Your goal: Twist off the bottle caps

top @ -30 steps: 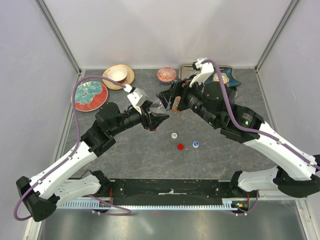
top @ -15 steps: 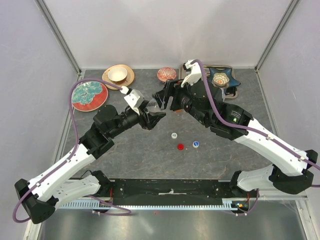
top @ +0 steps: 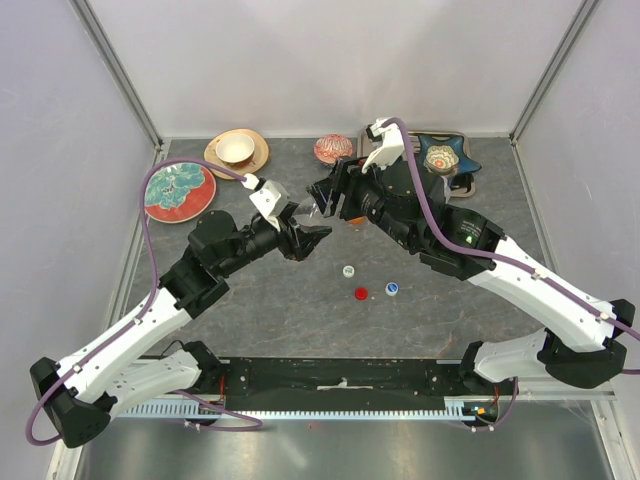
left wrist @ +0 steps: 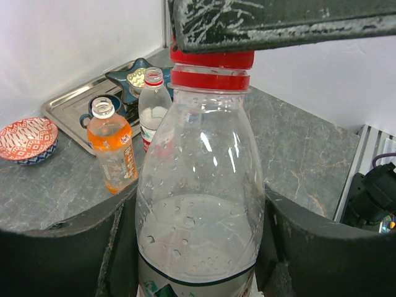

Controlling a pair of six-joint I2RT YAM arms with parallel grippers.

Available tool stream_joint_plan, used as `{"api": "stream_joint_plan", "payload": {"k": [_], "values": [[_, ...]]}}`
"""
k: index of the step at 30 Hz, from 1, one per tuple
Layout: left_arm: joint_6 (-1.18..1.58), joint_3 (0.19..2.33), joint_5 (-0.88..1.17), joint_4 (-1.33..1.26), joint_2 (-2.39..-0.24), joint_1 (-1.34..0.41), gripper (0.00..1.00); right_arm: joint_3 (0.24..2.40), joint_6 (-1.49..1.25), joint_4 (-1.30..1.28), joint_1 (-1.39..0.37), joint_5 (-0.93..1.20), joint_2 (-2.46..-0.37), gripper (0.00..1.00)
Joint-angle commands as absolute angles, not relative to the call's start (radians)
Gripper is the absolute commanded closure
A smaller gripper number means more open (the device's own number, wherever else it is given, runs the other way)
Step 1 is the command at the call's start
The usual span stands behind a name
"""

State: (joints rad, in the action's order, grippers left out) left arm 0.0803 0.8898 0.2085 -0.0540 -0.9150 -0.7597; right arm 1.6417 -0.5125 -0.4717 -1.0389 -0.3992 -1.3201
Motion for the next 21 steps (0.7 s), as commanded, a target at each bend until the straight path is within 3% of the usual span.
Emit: {"api": "stream_joint_plan", "payload": {"k": [1, 12, 21], "values": [[0.038, 0.891, 0.187, -0.101, -0.902, -0.764, 0.55, 1.643, -0.517, -0.439, -1.043, -0.402, -1.322, 0.36], [0.041, 0.89, 0.186, -0.103, -0.894, -0.764, 0.55, 1.628, -0.522, -0.44, -1.043, -0.396, -1.321, 0.37], [0.046, 0.887, 0.186, -0.103, -0.888, -0.764, 0.55, 1.612, -0.526, -0.439, -1.043, -0.39, -1.315, 0.52]]}}
